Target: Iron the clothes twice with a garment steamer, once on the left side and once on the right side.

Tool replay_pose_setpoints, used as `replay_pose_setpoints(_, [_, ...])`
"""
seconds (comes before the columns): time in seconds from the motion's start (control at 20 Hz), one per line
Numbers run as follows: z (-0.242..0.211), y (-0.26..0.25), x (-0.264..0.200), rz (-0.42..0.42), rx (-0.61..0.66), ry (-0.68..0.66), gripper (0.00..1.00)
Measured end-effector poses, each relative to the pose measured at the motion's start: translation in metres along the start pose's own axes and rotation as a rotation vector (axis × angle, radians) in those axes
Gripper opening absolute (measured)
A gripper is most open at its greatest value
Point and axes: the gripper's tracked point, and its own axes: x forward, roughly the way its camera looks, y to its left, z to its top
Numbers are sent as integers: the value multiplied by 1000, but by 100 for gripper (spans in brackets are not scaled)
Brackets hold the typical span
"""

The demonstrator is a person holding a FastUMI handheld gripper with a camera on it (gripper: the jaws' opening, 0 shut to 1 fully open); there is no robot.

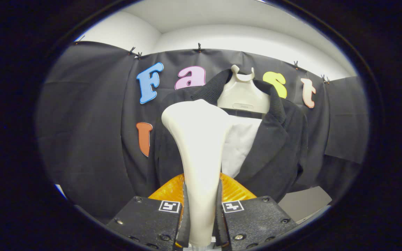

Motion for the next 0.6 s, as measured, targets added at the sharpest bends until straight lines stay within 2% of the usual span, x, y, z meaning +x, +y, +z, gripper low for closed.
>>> replay_pose_setpoints(0.2, [-4, 17, 19, 4, -3, 38, 31])
replay_pose_setpoints(0.6, [-29, 8, 37, -37, -42, 111, 31])
